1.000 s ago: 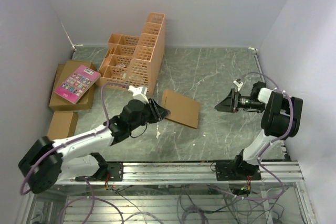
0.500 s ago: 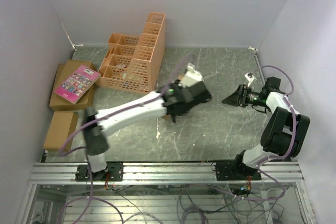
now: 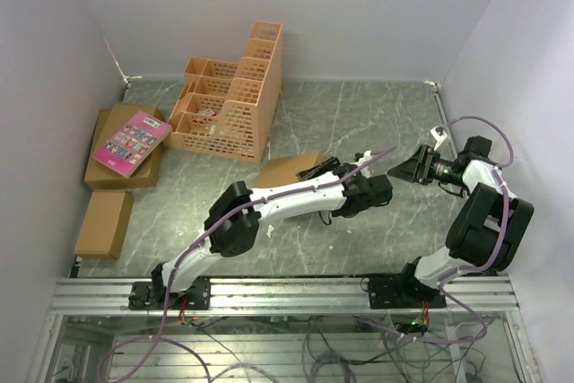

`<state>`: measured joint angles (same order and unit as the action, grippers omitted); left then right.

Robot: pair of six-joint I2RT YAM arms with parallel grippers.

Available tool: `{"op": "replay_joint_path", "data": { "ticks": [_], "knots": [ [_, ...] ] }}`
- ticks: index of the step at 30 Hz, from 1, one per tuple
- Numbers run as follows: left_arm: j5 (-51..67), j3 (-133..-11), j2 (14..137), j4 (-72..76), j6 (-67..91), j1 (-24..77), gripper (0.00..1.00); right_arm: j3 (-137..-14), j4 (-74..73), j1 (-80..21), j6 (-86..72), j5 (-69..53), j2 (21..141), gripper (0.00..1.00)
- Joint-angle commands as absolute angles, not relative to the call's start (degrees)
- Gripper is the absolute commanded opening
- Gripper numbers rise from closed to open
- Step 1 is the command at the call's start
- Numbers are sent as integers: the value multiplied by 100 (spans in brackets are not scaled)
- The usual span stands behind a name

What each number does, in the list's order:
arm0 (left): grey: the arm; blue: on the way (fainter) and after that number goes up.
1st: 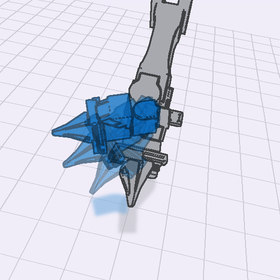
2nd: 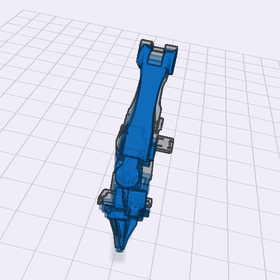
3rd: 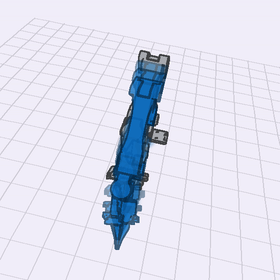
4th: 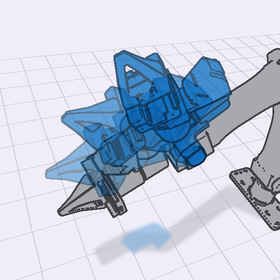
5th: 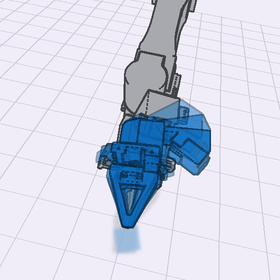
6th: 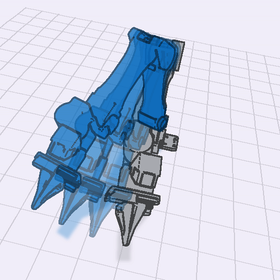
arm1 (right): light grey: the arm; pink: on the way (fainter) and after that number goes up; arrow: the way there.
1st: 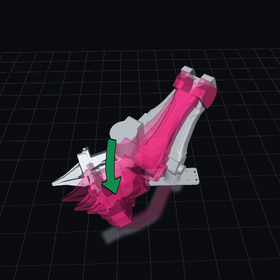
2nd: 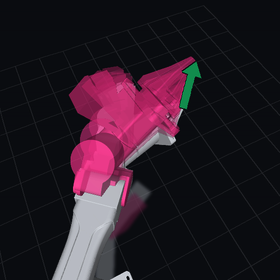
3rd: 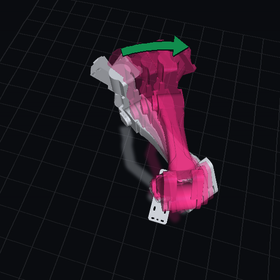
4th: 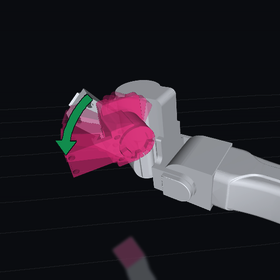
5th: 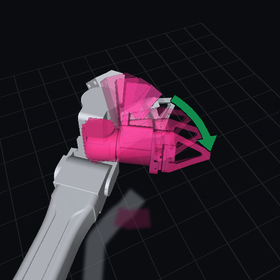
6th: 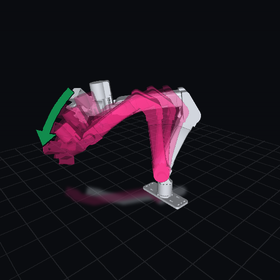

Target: Fold the paper box

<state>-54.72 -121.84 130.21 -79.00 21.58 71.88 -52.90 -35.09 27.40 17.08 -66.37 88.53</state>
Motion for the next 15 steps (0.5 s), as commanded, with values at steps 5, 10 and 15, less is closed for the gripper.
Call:
{"op": "replay_joint_path", "data": {
  "ticks": [5,10,15],
  "knots": [
    [-4201,-11645,12737,-6822,1960,7361,96,-5305,-3679,2846,1897,-6822,8882,63],
    [-3010,-10809,11803,-5740,1899,7392,100,-5324,-3756,2867,2007,-6804,8884,63],
    [-818,-9074,10091,-3476,1941,7114,99,-5399,-3963,2865,2311,-6838,8882,63]
  ]
}}
